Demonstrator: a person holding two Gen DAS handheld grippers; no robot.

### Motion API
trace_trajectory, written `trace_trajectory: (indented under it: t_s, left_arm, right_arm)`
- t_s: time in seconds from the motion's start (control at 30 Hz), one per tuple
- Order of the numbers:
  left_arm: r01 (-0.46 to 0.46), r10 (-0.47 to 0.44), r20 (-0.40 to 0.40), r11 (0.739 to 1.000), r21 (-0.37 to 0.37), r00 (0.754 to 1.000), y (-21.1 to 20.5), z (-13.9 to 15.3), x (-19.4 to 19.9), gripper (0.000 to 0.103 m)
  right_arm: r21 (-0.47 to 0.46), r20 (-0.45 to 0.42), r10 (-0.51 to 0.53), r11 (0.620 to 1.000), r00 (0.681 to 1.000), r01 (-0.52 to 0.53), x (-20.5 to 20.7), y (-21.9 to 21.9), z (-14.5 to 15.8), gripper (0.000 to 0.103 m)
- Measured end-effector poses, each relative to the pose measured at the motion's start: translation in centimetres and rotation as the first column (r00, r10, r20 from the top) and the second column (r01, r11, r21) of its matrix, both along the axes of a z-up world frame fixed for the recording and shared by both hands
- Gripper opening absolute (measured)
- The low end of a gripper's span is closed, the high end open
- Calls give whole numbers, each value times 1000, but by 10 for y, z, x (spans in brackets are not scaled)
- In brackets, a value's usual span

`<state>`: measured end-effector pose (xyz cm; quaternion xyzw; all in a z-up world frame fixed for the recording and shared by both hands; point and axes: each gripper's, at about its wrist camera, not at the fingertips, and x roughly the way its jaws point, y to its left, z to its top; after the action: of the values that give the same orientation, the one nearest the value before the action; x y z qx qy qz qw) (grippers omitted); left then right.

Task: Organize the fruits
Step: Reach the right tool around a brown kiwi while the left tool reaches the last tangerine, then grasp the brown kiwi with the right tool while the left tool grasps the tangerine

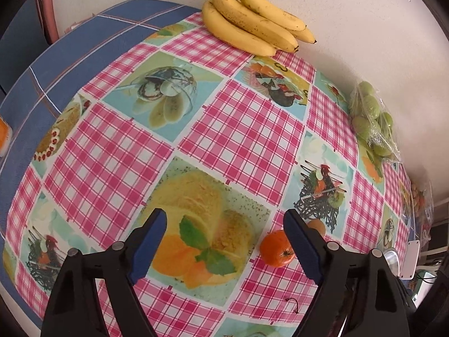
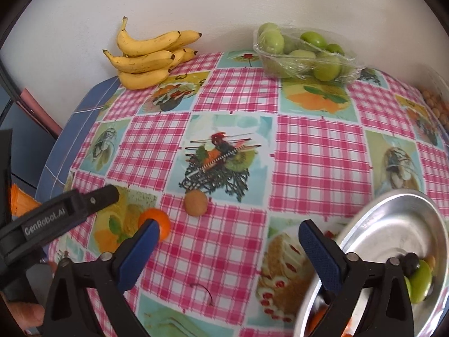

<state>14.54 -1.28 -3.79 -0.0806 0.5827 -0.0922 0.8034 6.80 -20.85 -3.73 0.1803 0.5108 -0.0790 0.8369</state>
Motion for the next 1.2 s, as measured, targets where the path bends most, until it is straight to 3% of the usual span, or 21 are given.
trace_trajectory:
  t_s: [0.07,0.17,0.4,0.77,0.87,1.2]
  left_arm:
    - [8,-8,-5,1000,-7,1000,-2,-2,1,86]
    - [15,-15,-5,1000,-7,1000,-4,-3,2,85]
    - [3,-4,-21,1000,-19,1000,0,-9,6,85]
    - [1,-2,-32,1000,-25,999,3,-8,5,85]
    - [9,-10,-32,999,-36,999,1,-7,5,85]
    - [82,-85,-44,994,-66,995,-20,-8,-1,85]
  right_arm:
    - [10,-4,4,1000,1000,-4,7,2,-5,90]
    - [24,-7,17,1000,1000,-17,17,6,-11,78]
    - [20,-14,41,999,999,-41,32,17,-25,66]
    - [8,-23,49,999,999,-49,39,24,-34,31]
    - [2,-25,56,998,998,-56,38,25,-33,27]
    - [15,-30,37,999,999,-36,22,16,-23,27]
